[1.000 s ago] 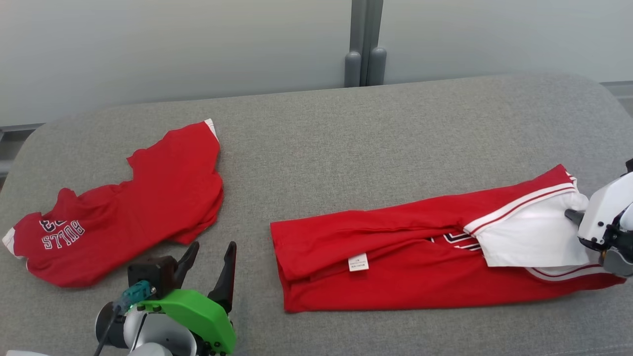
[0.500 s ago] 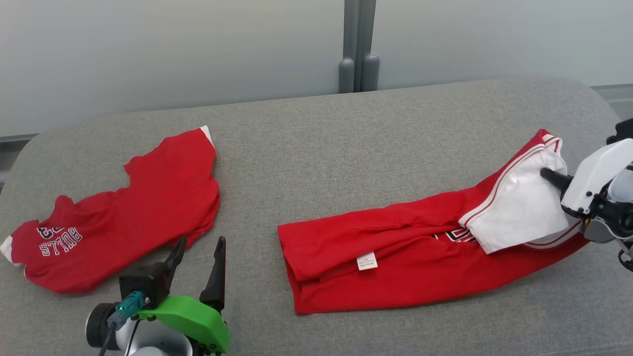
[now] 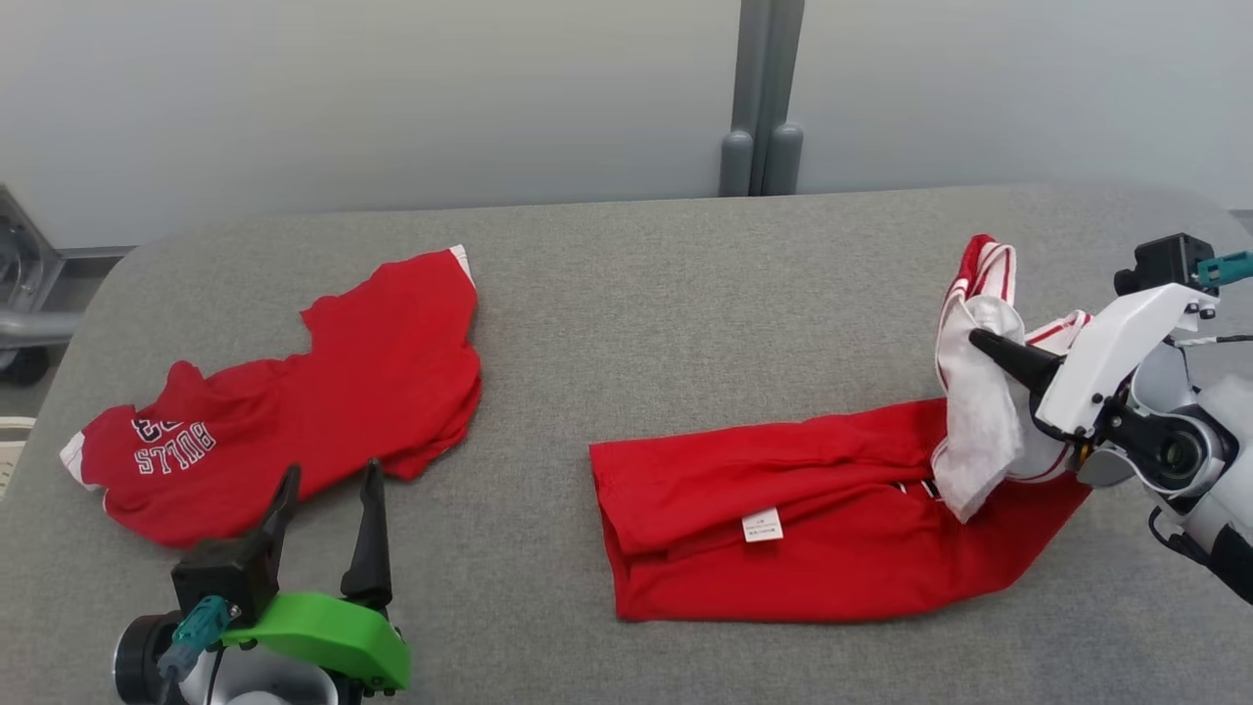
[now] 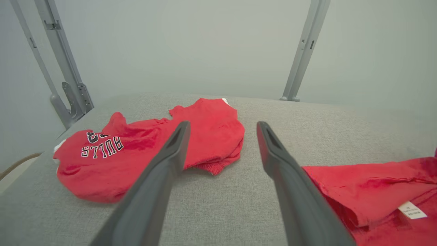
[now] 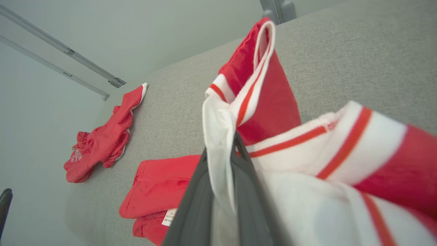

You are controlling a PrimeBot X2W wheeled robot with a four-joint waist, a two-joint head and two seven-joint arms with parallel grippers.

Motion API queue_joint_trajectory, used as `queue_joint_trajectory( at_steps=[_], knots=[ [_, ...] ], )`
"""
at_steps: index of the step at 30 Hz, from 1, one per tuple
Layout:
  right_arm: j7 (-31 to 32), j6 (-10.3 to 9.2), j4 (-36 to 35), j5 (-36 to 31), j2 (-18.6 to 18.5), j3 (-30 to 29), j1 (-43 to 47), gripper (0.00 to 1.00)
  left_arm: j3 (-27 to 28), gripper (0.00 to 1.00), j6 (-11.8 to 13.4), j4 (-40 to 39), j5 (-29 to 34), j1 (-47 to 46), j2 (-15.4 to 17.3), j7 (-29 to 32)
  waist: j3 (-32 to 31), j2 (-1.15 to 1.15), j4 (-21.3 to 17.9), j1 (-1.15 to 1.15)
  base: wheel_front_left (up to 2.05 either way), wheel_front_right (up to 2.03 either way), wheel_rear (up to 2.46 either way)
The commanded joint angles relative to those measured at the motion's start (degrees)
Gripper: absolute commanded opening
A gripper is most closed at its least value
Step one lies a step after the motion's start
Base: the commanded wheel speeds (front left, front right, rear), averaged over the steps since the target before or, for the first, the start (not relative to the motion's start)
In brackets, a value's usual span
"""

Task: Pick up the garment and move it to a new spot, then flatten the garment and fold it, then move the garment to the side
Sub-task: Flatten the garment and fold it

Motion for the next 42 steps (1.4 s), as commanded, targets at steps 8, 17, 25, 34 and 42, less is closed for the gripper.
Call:
queue_joint_trajectory(
  at_steps=[8, 17, 25, 34, 42],
  knots=[
    [-1.6, 0.02, -2.8, 2.2, 3.1, -0.7, 3.5, 0.0, 2.2, 1.0, -0.8, 0.4, 0.9, 2.7, -1.0, -0.9, -0.9, 0.0, 4.2, 0.0, 0.0, 0.0, 0.0],
    [-2.2, 0.02, -1.7, 7.0, 9.5, -1.9, 6.5, 0.0, 1.8, 1.0, -2.0, 0.9, 1.2, 2.2, -1.8, -0.9, -1.0, 0.0, 8.1, 0.0, 0.0, 0.0, 0.0],
    [-1.9, 0.02, 0.0, 10.4, 14.3, -3.2, 8.1, 0.0, 1.3, 1.0, -2.5, 1.6, 1.2, 1.1, -2.0, -0.3, -0.6, 0.0, 11.2, 0.0, 0.0, 0.0, 0.0],
    [-0.2, 0.03, 2.1, 10.8, 17.5, -3.0, 8.0, 0.0, 0.7, 1.0, -3.0, 2.3, 0.8, 0.4, -2.4, -0.2, -0.3, 0.0, 13.1, 0.0, 0.0, 0.0, 0.0],
    [0.6, 0.03, 4.1, 9.7, 20.0, -2.4, 7.1, 0.0, 0.7, 1.0, -3.1, 2.5, 0.5, 0.3, -2.5, -0.2, 0.1, 0.0, 13.5, 0.0, 0.0, 0.0, 0.0]
  ],
)
